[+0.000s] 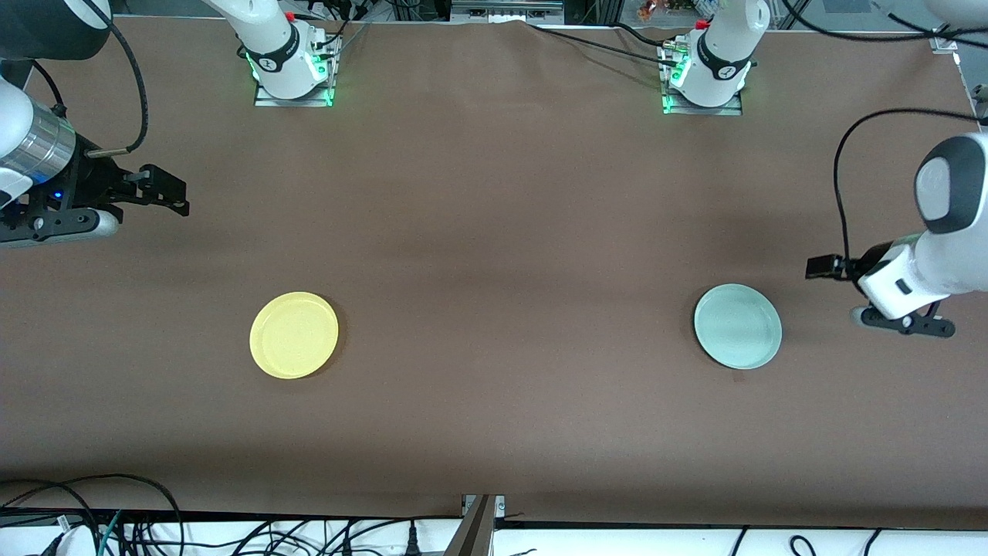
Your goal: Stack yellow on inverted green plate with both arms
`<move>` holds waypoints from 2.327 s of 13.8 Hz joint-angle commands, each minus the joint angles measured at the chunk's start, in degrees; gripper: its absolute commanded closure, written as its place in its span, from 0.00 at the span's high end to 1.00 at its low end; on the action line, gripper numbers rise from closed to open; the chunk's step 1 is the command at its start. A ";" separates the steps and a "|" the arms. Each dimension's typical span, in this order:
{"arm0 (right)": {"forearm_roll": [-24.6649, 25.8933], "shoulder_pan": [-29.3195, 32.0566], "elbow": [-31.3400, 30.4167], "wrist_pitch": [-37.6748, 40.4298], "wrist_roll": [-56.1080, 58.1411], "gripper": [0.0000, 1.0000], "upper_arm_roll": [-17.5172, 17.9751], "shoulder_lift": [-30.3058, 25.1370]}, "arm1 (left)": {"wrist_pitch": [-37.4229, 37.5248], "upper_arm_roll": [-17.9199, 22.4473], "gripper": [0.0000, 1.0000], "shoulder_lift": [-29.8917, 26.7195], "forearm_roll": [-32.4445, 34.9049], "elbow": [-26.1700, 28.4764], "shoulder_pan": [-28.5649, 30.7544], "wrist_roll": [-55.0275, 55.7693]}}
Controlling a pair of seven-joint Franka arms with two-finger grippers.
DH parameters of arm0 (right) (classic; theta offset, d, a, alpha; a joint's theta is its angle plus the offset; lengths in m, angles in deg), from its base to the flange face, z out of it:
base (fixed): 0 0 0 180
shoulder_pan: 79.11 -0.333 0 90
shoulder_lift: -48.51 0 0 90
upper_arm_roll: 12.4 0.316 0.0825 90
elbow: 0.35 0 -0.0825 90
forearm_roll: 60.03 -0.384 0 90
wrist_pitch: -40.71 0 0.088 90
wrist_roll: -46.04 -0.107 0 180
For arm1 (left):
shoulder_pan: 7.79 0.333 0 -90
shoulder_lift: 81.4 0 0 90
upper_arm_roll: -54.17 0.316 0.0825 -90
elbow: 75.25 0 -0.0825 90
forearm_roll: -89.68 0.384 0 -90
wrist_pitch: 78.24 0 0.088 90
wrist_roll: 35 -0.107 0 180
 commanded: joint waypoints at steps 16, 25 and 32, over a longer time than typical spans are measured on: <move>-0.07 0.31 -1.73 -2.36 1.05 1.00 0.10 0.73 | -25.78 -0.89 0.42 18.49 -5.82 2.71 4.24 -21.49; -0.42 1.19 -2.08 -7.97 1.74 1.00 0.01 6.70 | -24.64 -0.98 0.00 17.01 -4.94 1.84 2.66 -21.31; -2.26 3.82 -4.80 -25.79 7.73 1.00 0.10 20.57 | -15.68 -0.63 0.00 13.22 8.77 -7.73 -7.61 -16.32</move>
